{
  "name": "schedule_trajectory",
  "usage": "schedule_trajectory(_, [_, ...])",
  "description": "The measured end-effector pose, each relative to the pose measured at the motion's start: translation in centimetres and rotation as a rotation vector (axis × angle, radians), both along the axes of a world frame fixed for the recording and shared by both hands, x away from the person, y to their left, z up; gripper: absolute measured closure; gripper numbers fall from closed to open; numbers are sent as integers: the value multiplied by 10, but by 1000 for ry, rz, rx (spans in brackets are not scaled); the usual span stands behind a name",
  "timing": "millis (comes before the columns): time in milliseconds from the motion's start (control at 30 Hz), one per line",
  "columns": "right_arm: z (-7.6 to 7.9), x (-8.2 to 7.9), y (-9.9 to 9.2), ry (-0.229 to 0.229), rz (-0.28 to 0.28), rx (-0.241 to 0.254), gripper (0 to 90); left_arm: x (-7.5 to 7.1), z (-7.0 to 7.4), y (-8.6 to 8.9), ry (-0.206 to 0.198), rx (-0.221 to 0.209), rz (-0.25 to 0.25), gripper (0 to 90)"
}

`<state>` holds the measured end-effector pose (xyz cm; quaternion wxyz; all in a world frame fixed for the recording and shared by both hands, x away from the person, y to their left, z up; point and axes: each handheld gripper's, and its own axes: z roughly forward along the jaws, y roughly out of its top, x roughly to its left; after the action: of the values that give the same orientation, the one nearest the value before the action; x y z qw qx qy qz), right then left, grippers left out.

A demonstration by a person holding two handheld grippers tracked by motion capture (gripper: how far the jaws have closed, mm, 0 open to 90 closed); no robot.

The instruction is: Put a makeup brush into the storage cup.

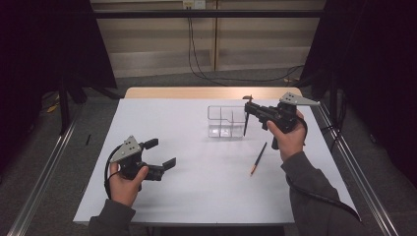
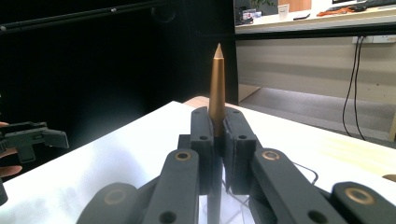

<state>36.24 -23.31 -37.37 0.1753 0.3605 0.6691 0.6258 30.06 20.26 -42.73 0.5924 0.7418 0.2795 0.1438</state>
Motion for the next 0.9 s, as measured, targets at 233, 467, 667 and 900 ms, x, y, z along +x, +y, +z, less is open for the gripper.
schedule_trajectory(233, [4,5,1,-7,0,-9,848,0,0,1,5,-1,-3,20])
schedule_trajectory(467, [6,10,3,-8,-1,-9,848,-1,0,2,4,-6,-2,20])
schedule_trajectory(667, [6,15,5,-17,-6,-18,848,-1,-1,2,9,-10,-7,20])
schedule_trajectory(900, [8,21,6,-31,-13,-36,848,-1,-2,3,16,-10,-7,20])
